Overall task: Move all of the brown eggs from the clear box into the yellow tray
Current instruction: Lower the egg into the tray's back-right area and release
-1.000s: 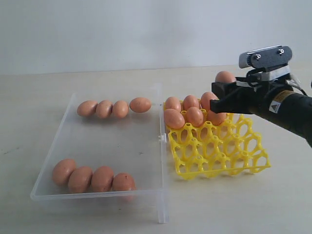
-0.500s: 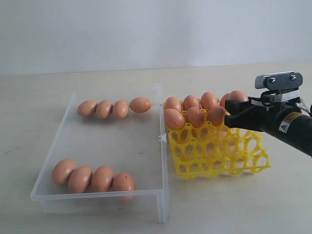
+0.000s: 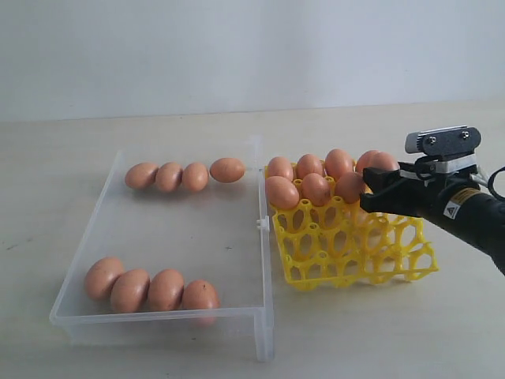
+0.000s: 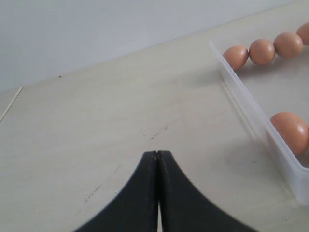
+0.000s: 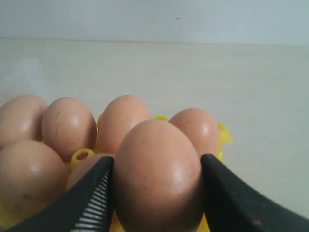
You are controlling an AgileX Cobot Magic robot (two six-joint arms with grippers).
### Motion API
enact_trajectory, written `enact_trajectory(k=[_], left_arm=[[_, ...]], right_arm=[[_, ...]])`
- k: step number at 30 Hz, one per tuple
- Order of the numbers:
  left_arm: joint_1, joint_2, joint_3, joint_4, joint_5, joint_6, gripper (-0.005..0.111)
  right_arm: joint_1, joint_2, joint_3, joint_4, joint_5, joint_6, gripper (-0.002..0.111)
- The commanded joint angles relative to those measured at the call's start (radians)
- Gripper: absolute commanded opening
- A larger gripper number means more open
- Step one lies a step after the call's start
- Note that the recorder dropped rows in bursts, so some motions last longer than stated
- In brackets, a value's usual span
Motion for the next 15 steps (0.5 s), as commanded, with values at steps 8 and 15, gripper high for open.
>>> enact_trajectory(k=[8, 15], left_arm=[[-0.002, -0.006, -0.004, 0.0, -0.008, -0.005, 0.0], [-0.002, -0.006, -0.004, 0.0, -0.008, -0.005, 0.0]], right_arm=[[-0.006, -0.001, -0.079, -0.045, 0.104, 0.043, 0.036], [-0.006, -0.005, -0.073, -0.04, 0.141, 0.07, 0.065]])
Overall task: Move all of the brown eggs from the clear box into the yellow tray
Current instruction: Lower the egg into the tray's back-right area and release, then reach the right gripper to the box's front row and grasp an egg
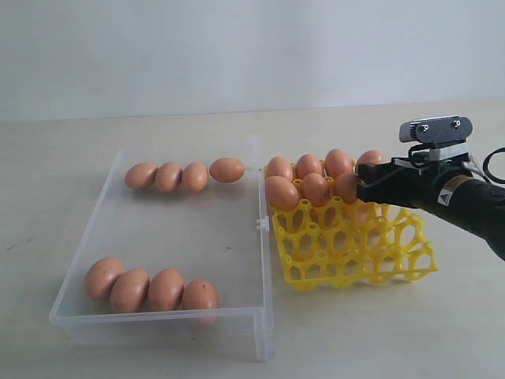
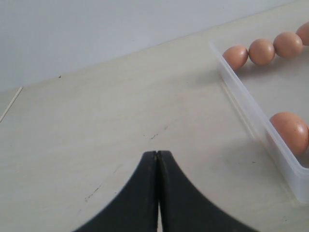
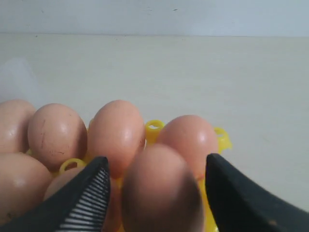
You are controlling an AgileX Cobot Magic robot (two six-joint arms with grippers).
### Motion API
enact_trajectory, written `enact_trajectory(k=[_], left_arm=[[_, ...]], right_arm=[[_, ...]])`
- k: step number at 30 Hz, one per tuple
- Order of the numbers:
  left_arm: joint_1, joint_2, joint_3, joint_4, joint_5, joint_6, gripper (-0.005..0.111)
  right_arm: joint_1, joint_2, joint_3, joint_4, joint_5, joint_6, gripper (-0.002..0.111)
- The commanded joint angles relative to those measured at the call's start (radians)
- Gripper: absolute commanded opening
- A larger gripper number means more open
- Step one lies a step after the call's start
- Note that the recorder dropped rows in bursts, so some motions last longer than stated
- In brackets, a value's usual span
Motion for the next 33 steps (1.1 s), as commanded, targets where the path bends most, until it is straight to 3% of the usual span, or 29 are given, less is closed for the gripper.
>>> enact_trajectory(k=[1, 8, 10, 14, 15, 17, 19, 22, 26, 29, 33], left_arm=[[-0.002, -0.006, -0.004, 0.0, -0.008, -0.005, 0.0], [-0.002, -0.006, -0.004, 0.0, -0.008, -0.005, 0.0], [-0.002, -0.006, -0.004, 0.0, -0.008, -0.005, 0.0], [-0.002, -0.006, -0.004, 0.0, -0.008, -0.005, 0.0], [-0.002, -0.006, -0.004, 0.0, -0.008, -0.005, 0.0], [-0.002, -0.006, -0.004, 0.0, -0.008, -0.005, 0.0], [-0.002, -0.006, -0.004, 0.0, -0.008, -0.005, 0.0], [-0.002, -0.006, -0.004, 0.0, -0.008, -0.005, 0.0], [-0.002, -0.006, -0.004, 0.0, -0.008, -0.005, 0.0], [-0.002, -0.006, -0.004, 0.0, -0.008, -0.005, 0.0], [-0.002, -0.006, -0.004, 0.0, -0.008, -0.005, 0.0]], right_arm=[[-0.004, -0.01, 0.006, -0.004, 0.016, 0.008, 0.065], [0.004, -0.195, 0.033, -0.021, 0.112, 0.021, 0.062], [0.029, -0.296, 0.009, -0.085, 0.293, 0.108, 0.056], [0.166, -0.45, -0.151, -0.279, 0.835, 0.592, 0.048], [0.205, -0.465, -0.183, -0.311, 0.913, 0.614, 0.048], [0.306, -0.48, -0.266, -0.246, 1.036, 0.544, 0.048], [0.39, -0.468, -0.326, -0.132, 1.038, 0.428, 0.048], [0.482, -0.398, -0.432, 0.144, 1.071, 0.134, 0.048], [0.595, -0.232, -0.637, 0.42, 1.419, -0.18, 0.048], [0.639, -0.087, -0.81, 0.511, 1.734, -0.235, 0.048], [0.667, 0.068, -0.998, 0.52, 1.976, -0.189, 0.048]])
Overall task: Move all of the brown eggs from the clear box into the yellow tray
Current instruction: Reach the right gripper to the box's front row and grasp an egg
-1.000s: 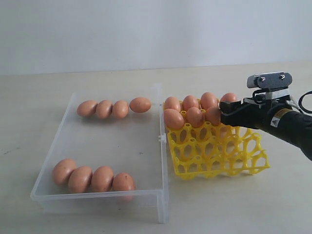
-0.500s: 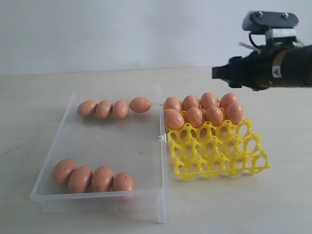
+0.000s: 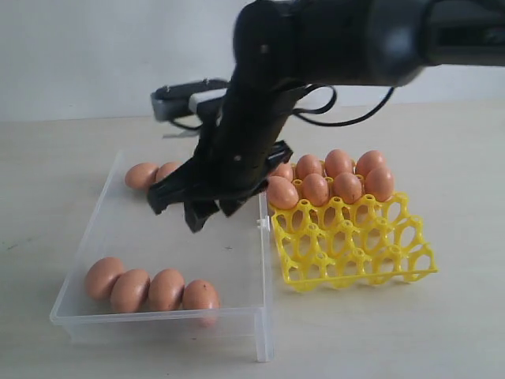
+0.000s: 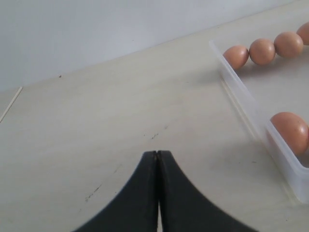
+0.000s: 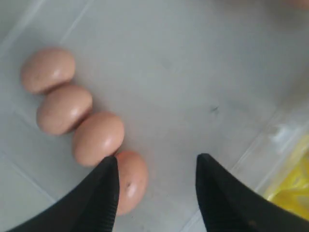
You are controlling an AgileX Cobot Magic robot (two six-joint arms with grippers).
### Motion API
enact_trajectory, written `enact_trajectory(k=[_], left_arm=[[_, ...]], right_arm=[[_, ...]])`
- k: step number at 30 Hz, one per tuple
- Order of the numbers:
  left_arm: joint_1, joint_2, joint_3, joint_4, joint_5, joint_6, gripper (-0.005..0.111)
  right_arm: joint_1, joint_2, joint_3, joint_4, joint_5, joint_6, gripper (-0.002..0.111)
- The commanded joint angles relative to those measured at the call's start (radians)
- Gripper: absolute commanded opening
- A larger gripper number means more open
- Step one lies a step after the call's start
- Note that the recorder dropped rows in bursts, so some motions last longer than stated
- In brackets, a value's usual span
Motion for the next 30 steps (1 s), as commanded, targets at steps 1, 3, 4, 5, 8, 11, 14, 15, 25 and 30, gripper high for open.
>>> enact_trajectory(k=[1, 3, 4, 5, 8, 11, 14, 15, 25, 30], left_arm=[[-0.002, -0.006, -0.004, 0.0, -0.008, -0.005, 0.0], [-0.002, -0.006, -0.004, 0.0, -0.008, -0.005, 0.0], [-0.002, -0.006, -0.004, 0.0, -0.008, -0.005, 0.0], [-0.002, -0.006, -0.004, 0.0, -0.008, -0.005, 0.0], [-0.002, -0.006, -0.004, 0.0, -0.008, -0.005, 0.0], [-0.002, -0.006, -0.004, 0.0, -0.008, -0.005, 0.0], [-0.002, -0.006, -0.004, 0.0, -0.008, -0.005, 0.0], [-0.002, -0.006, -0.004, 0.0, -0.008, -0.005, 0.0], [-0.002, -0.006, -0.004, 0.0, -0.008, -0.005, 0.0], [-0.002, -0.006, -0.004, 0.0, -0.008, -0.005, 0.0]], right_arm=[[0.027, 0.143, -0.175, 0.023, 0.264, 0.015, 0.048], [0.042, 0.187, -0.226, 0.023, 0.314, 0.017, 0.048], [0.047, 0.202, -0.243, 0.023, 0.314, 0.016, 0.048], [0.051, 0.219, -0.262, 0.023, 0.314, 0.016, 0.048], [0.061, 0.249, -0.293, 0.021, 0.314, 0.0, 0.048], [0.068, 0.263, -0.302, 0.019, 0.314, -0.003, 0.051], [0.073, 0.269, -0.302, 0.015, 0.314, -0.005, 0.054], [0.073, 0.271, -0.302, 0.015, 0.314, -0.005, 0.054], [0.073, 0.293, -0.289, 0.01, 0.314, 0.004, 0.054], [0.073, 0.296, -0.254, 0.005, 0.314, 0.004, 0.054]])
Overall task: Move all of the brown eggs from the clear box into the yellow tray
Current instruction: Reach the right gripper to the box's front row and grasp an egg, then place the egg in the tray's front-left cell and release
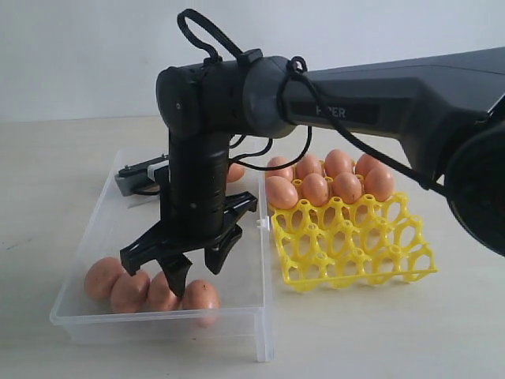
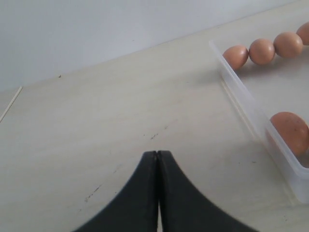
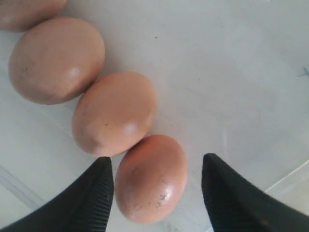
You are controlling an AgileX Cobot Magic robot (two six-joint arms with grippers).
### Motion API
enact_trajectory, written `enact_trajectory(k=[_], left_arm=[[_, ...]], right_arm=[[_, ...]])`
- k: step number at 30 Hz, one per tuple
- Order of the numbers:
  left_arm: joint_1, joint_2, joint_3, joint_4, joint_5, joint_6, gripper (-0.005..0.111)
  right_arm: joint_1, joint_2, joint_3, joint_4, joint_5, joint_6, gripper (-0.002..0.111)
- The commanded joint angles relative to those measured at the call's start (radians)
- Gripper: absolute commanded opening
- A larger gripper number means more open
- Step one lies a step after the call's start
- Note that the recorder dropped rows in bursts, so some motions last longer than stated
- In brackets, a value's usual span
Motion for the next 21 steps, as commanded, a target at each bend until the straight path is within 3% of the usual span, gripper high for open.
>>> enact_trajectory(k=[1, 10, 11, 13, 14, 16, 18, 21], left_arm=[[-0.002, -0.006, -0.004, 0.0, -0.008, -0.005, 0.0], [-0.002, -0.006, -0.004, 0.0, -0.008, -0.005, 0.0], [-0.002, -0.006, -0.004, 0.0, -0.008, -0.005, 0.0], [-0.002, -0.006, -0.004, 0.0, -0.008, -0.005, 0.0], [-0.002, -0.006, -0.004, 0.0, -0.008, -0.005, 0.0], [-0.002, -0.006, -0.004, 0.0, -0.008, -0.005, 0.0], [-0.002, -0.006, -0.004, 0.0, -0.008, -0.005, 0.0], [-0.002, -0.006, -0.004, 0.0, -0.008, -0.005, 0.0]], right_arm=[[0.0, 0.001, 0.029, -0.012, 0.0, 0.0, 0.054], [0.0, 0.061, 0.029, -0.016, 0.0, -0.015, 0.051], [0.0, 0.06, 0.029, -0.026, 0.0, -0.018, 0.046], [-0.006, 0.041, 0.029, -0.057, 0.0, -0.06, 0.011], [-0.011, 0.028, 0.029, -0.059, 0.0, -0.088, 0.0], [-0.031, -0.038, 0.043, -0.094, -0.026, -0.095, 0.0], [-0.052, -0.152, 0.149, -0.164, -0.267, -0.061, 0.0], [-0.107, -0.352, 0.458, -0.187, -0.769, -0.056, 0.0]])
